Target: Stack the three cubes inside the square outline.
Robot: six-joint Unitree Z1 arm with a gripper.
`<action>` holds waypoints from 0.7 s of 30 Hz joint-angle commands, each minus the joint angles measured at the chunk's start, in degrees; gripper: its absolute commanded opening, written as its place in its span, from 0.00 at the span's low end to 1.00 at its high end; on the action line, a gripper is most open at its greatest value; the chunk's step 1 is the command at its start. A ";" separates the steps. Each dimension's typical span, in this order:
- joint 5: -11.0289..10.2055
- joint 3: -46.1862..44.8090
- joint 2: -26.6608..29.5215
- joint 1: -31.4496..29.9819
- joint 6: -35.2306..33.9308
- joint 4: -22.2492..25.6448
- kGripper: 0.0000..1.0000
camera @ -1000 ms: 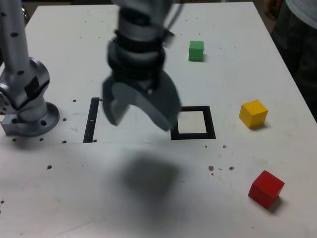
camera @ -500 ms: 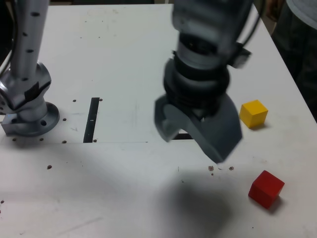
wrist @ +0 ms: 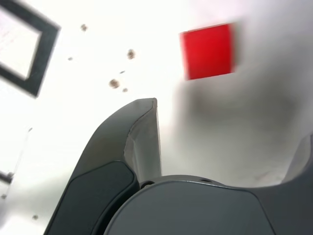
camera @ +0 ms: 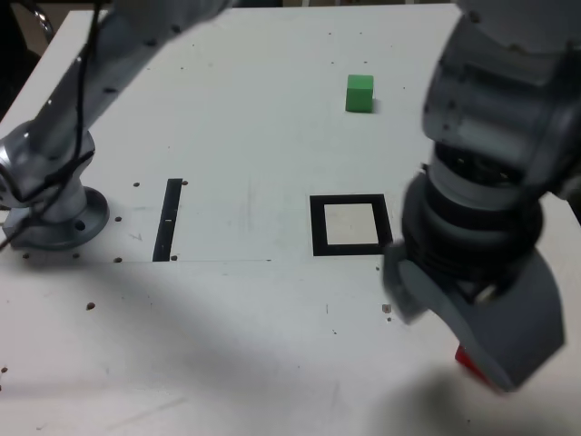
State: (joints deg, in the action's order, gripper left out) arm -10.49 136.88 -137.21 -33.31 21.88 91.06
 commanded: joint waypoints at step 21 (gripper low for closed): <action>-3.16 3.95 -9.59 0.75 1.39 0.56 0.91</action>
State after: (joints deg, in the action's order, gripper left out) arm -13.39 140.30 -146.16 -32.75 23.50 91.26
